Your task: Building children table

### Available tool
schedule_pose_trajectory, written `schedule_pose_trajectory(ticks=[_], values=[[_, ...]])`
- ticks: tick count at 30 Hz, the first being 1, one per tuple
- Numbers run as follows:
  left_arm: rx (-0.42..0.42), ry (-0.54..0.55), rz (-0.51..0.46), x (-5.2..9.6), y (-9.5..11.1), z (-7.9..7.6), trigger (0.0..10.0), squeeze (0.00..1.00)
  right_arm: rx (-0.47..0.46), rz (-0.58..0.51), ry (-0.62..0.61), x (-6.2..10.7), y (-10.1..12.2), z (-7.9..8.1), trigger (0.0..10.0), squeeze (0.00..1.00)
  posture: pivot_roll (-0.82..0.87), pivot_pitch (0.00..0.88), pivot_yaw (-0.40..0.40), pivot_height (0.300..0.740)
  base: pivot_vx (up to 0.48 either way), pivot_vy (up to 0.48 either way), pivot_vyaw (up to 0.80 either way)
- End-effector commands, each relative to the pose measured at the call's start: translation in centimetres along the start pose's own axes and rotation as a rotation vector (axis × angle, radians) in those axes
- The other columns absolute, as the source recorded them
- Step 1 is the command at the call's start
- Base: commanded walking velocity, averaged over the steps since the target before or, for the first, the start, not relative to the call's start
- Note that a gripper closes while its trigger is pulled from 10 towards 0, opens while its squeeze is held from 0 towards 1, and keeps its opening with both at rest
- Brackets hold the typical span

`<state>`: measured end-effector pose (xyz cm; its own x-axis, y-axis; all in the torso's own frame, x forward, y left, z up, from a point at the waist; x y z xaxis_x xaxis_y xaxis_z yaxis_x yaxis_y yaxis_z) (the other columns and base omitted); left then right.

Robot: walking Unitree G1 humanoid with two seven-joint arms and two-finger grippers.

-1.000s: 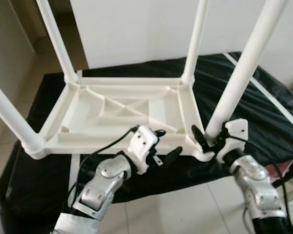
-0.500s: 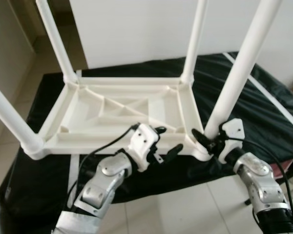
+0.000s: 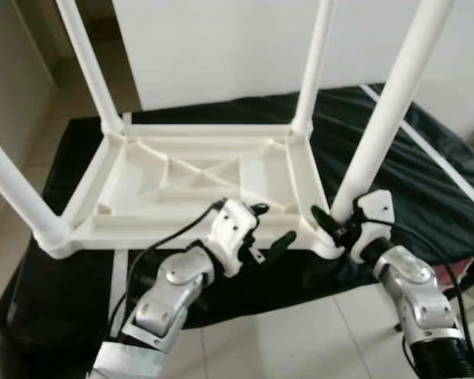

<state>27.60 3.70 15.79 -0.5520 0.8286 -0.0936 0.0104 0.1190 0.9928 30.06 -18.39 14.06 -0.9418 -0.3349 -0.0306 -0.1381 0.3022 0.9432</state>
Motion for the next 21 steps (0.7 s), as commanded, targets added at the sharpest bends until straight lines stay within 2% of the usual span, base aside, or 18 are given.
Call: schedule_pose_trajectory(ticks=[1,6,9,14,17,19,21], values=[[-0.001,0.017,0.0,0.0,-0.2,0.2,10.0,0.0,-0.013,0.052,-0.052,0.5,-0.7,0.0,10.0,0.0,-0.07,0.049,-0.005,0.74,0.0,0.0,0.0],[-0.006,0.002,0.0,-0.2,-0.4,-0.3,10.0,0.0,-0.071,0.035,-0.177,0.7,0.0,0.5,10.0,0.0,-0.07,0.046,-0.006,0.74,0.0,0.0,0.0],[-0.01,-0.001,0.0,-0.2,-0.5,-0.4,10.0,0.0,-0.085,0.042,-0.2,0.8,0.1,0.5,10.0,0.0,-0.07,0.046,-0.006,0.74,0.0,0.0,0.0],[0.028,-0.007,-0.025,-0.2,0.1,0.0,10.0,0.0,-0.124,0.107,-0.417,0.7,-0.3,1.6,10.0,0.0,-0.05,0.033,-0.015,0.74,0.0,0.0,0.0],[0.032,-0.01,-0.023,-0.2,0.1,0.0,10.0,0.0,-0.122,0.14,-0.472,0.8,-0.5,1.7,10.0,0.0,-0.05,0.033,-0.015,0.74,0.0,0.0,0.0],[0.046,-0.033,-0.017,-0.1,0.1,-0.1,10.0,0.0,-0.14,0.175,-0.567,0.8,-0.7,1.9,10.0,0.0,-0.05,0.031,-0.017,0.74,0.0,0.0,0.0],[0.061,-0.049,-0.018,-0.1,0.1,-0.3,10.0,0.0,-0.181,0.201,-0.61,0.5,-0.7,2.8,10.0,0.0,-0.04,0.026,-0.024,0.74,0.0,0.0,0.0]])
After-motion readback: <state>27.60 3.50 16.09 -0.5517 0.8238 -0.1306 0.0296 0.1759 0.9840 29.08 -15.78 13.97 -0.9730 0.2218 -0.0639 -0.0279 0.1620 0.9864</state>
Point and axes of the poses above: a point about 5 cm out from each wrist's last joint towards the gripper, its own x axis pointing back from the gripper into the wrist, its own y axis along the axis of the wrist's last joint, z = x × y, the point moved 1 cm from there along -x, pointing out of the wrist towards the gripper, and after that the axes turned 13 degrees about x, right-handed, at the moved point
